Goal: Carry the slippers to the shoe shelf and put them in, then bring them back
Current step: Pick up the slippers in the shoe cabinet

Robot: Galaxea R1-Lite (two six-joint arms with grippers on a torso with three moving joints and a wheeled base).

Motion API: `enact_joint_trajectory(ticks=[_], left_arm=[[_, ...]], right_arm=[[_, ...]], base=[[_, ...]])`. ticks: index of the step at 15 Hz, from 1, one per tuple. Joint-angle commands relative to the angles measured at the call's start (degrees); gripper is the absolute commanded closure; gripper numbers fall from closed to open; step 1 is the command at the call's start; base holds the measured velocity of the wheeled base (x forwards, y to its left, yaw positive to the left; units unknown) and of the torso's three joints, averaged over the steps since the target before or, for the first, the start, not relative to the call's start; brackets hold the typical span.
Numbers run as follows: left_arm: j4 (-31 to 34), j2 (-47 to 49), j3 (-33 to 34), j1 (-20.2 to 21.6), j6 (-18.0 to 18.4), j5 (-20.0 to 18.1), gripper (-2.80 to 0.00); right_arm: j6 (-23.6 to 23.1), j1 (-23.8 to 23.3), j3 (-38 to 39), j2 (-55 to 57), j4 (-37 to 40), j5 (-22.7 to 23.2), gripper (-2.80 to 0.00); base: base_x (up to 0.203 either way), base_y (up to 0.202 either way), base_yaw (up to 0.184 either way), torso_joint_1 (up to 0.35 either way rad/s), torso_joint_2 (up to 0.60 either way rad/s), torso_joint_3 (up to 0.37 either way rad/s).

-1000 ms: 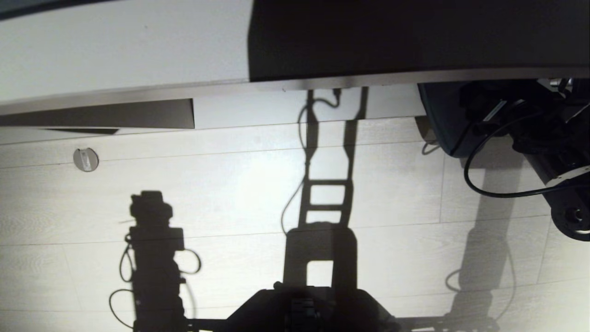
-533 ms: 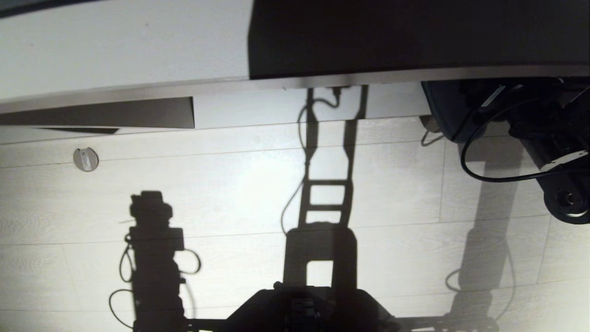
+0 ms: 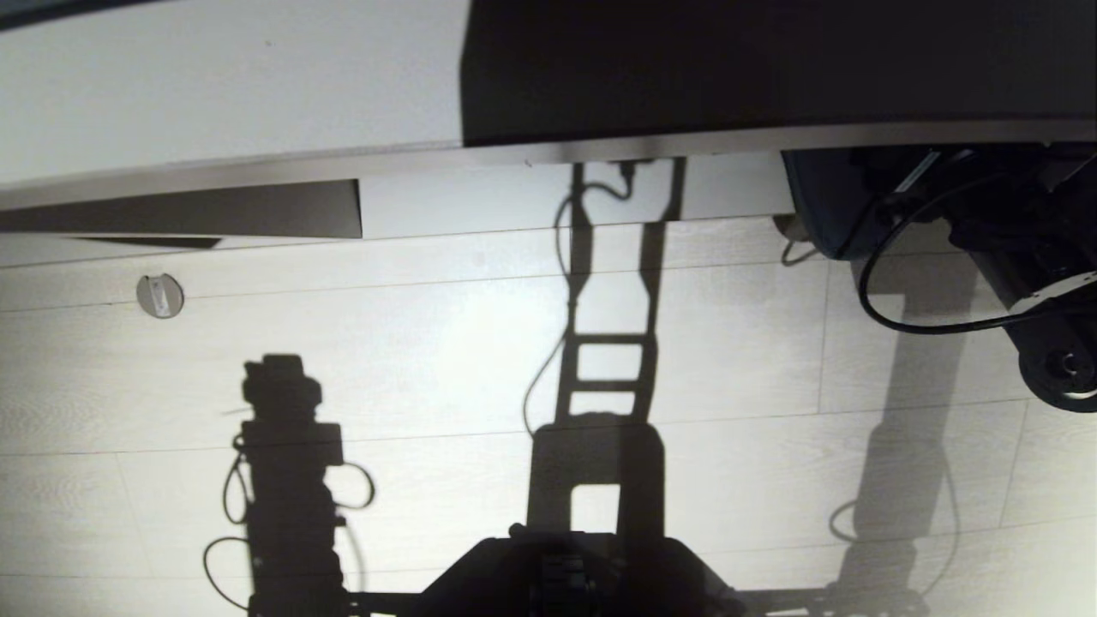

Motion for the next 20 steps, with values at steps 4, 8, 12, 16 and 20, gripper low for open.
enact_joint_trajectory(ticks=[4, 8, 12, 16, 20], left_arm=[[0.0, 0.1, 0.0, 0.1, 0.0, 0.0, 0.00], [0.0, 0.0, 0.0, 0.0, 0.0, 0.0, 0.00], [0.0, 0.0, 0.0, 0.0, 0.0, 0.0, 0.00], [0.0, 0.0, 0.0, 0.0, 0.0, 0.0, 0.00], [0.0, 0.0, 0.0, 0.0, 0.0, 0.0, 0.00]], right_arm=[[0.2, 0.5, 0.5, -4.8, 2.0, -0.3, -2.80], [0.8, 2.1, -0.3, -5.9, 3.3, -0.5, -2.80], [0.8, 2.4, -2.2, -4.4, 3.2, -0.5, -2.80], [0.7, 2.4, -5.3, -1.5, 2.7, -0.6, -2.80], [0.8, 2.4, -7.0, 0.1, 2.5, -0.6, -2.80]], base=[[0.000, 0.000, 0.000, 0.000, 0.00, 0.000], [0.000, 0.000, 0.000, 0.000, 0.00, 0.000], [0.000, 0.000, 0.000, 0.000, 0.00, 0.000], [0.000, 0.000, 0.000, 0.000, 0.00, 0.000], [0.000, 0.000, 0.000, 0.000, 0.00, 0.000]])
